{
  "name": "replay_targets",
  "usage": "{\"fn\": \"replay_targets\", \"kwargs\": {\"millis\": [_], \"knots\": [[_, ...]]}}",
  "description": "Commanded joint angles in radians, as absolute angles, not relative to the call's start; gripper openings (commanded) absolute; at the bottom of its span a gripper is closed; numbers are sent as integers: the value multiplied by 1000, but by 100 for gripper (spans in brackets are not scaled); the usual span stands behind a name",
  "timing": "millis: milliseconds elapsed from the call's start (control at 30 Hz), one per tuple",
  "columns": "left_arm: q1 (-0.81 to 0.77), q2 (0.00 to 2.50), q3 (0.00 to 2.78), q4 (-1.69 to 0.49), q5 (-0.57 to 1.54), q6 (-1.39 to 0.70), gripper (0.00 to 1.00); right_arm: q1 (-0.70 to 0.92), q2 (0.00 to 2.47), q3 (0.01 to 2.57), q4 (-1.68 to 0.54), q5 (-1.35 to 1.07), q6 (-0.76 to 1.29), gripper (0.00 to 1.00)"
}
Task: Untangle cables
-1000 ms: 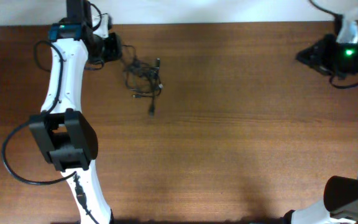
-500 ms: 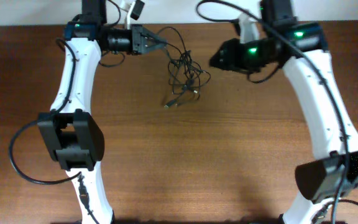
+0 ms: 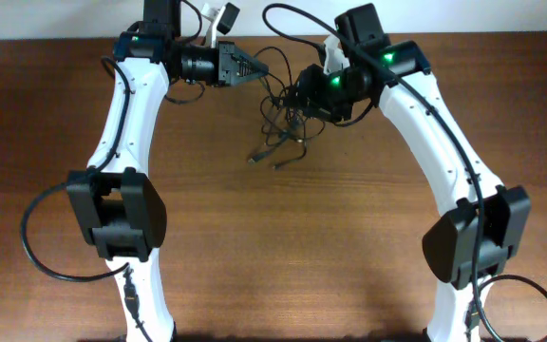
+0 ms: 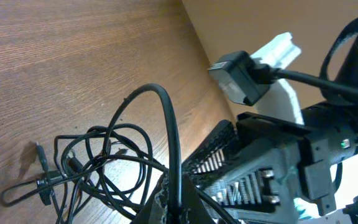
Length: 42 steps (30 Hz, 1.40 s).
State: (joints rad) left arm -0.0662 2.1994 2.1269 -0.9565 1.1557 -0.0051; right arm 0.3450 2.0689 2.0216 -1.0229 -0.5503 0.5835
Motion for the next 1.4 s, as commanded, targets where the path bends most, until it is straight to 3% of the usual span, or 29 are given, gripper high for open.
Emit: {"fn": "replay_targets", "kwargs": {"millis": [0,200,500,600,700,967,1067,1167,1367], "knots": [[-72,2193,2135,-954,1162,-15,0,356,2101,2018,-967,-537,593,45],[-79,2193,2135,-955,1162,-15,0,356,2135,2017,-911,-537,604,33],[-92,2193,2135,-955,1162,-15,0,360,2165,2012,-882,-497,603,32],[-114,2193,2135,-955,1149,-15,0,360,2167,2012,-880,-417,587,31],[-126,2193,2135,-955,1131,-15,0,360,2167,2012,-874,-352,572,24],[-126,2193,2135,-956,1109,-15,0,360,2167,2012,-855,-191,474,24],[-127,2193,2135,-955,1109,-15,1,360,2167,2012,-855,-178,459,18],[-126,2193,2135,-955,1108,-15,1,360,2167,2012,-855,-179,459,4],[-126,2193,2135,-956,1012,-15,2,352,2155,2013,-894,-228,441,4]]}}
